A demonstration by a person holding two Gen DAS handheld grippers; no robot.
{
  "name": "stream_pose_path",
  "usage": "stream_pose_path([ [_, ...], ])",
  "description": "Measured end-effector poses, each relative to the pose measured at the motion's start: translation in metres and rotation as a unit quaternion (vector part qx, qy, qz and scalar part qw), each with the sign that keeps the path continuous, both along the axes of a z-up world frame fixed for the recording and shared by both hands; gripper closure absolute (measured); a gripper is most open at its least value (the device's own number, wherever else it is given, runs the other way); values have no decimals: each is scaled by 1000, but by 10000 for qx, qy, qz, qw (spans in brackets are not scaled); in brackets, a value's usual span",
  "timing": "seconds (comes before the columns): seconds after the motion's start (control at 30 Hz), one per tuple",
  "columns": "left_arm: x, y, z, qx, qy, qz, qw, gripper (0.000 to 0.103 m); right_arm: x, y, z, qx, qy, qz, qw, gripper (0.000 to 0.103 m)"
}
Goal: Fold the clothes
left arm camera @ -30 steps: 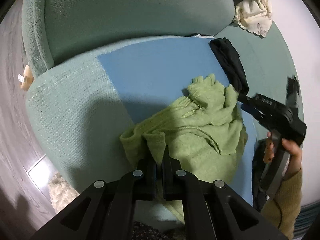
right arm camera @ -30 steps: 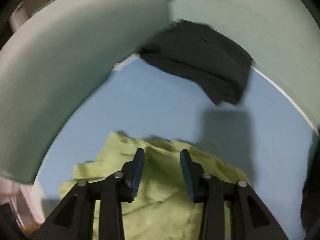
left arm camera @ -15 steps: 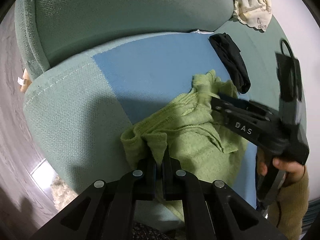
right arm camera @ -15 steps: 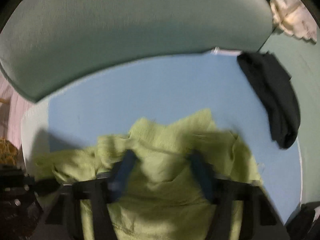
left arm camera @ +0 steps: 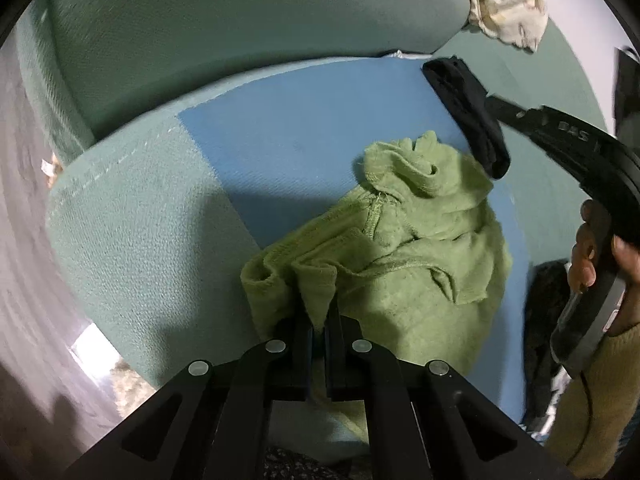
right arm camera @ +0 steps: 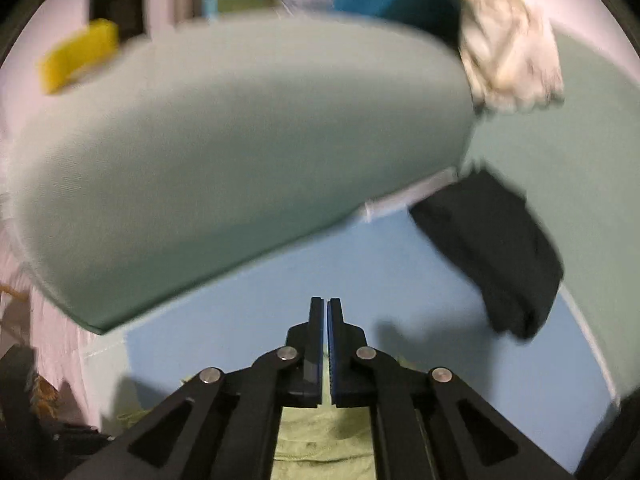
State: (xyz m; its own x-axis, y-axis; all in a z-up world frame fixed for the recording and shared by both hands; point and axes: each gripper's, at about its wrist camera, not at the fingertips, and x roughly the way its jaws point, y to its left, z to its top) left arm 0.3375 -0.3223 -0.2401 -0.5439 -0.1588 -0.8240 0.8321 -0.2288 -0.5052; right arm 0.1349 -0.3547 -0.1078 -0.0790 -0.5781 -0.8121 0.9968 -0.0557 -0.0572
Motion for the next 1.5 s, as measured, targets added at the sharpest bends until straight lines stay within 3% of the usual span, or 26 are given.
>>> stream_pose_path([
  [0.03, -2, 0, 1, -17, -79, -36, 10000, 99, -7, 2, -4, 107, -186, -133, 9997, 96],
  [0.13, -8, -1, 2, -42, -260, -121, 9996, 99, -30, 32, -10, 333, -658, -409, 9964, 57],
  [0.27, -14, -2, 5, -63, -477, -266, 9985, 99, -58, 85, -26, 914, -839, -676, 9900, 55],
  [0.43, -23, -5, 8, -47, -791, -504, 9956, 99, -63, 127, -66, 1706, -1826, -525, 9668, 54],
  [0.5, -24, -6, 9, -27, -823, -562, 9950, 99, -60, 127, -80, 1722, -2145, -586, 9596, 54],
  [0.57, -22, -6, 8, -26, -793, -608, 9950, 98, -65, 124, -87, 1599, -2641, -861, 9472, 43],
  [0.63, -18, -7, 9, 0, -723, -537, 9959, 98, -76, 121, -86, 1321, -3195, -1177, 9309, 38],
  [0.67, -15, -8, 9, 14, -687, -499, 9964, 98, -79, 120, -85, 1257, -3247, -1281, 9286, 38],
  [0.7, -13, -8, 9, 28, -651, -460, 9968, 98, -82, 120, -85, 1257, -3145, -1480, 9292, 38],
  [0.73, -10, -9, 9, 42, -616, -422, 9972, 98, -85, 119, -85, 1256, -3042, -1677, 9293, 53],
  [0.77, -8, -9, 9, 56, -580, -384, 9976, 98, -87, 118, -85, 1254, -2947, -1841, 9293, 86],
  [0.8, -5, -10, 9, 69, -544, -346, 9979, 98, -88, 117, -84, 1228, -2893, -1866, 9308, 94],
  [0.87, 0, -11, 10, 97, -472, -269, 9985, 99, -83, 112, -71, 1031, -2812, -1727, 9383, 96],
  [1.0, 6, -11, 11, 127, -374, -144, 9991, 99, -60, 86, -22, 476, -2230, -1121, 9672, 96],
  [1.1, 4, -6, 13, 85, -415, -122, 9990, 98, -61, 43, -12, 296, -2062, -1123, 9716, 96],
  [1.17, 3, -5, 12, 87, -450, -101, 9989, 98, -63, 9, -23, 360, -2112, -1049, 9711, 94],
  [1.2, 7, -7, 11, 146, -410, -28, 9990, 98, -64, -7, -33, 449, -2179, -986, 9699, 91],
  [1.23, 9, -8, 9, 200, -355, 28, 9992, 99, -63, -15, -45, 593, -2253, -951, 9678, 79],
  [1.27, 11, -8, 8, 253, -299, 82, 9992, 99, -66, -20, -59, 787, -2324, -977, 9645, 55],
  [1.4, 22, -8, 9, 340, -105, 230, 9991, 96, -99, 7, -69, 630, -3073, -1182, 9422, 49],
  [1.43, 26, -8, 11, 344, -63, 322, 9989, 94, -106, 21, -63, 534, -3195, -1262, 9376, 41],
  [1.47, 30, -8, 13, 348, -21, 413, 9985, 87, -114, 37, -57, 413, -3289, -1344, 9339, 33],
  [1.5, 33, -8, 15, 351, 21, 505, 9981, 74, -121, 59, -48, 216, -3274, -1425, 9338, 31],
])
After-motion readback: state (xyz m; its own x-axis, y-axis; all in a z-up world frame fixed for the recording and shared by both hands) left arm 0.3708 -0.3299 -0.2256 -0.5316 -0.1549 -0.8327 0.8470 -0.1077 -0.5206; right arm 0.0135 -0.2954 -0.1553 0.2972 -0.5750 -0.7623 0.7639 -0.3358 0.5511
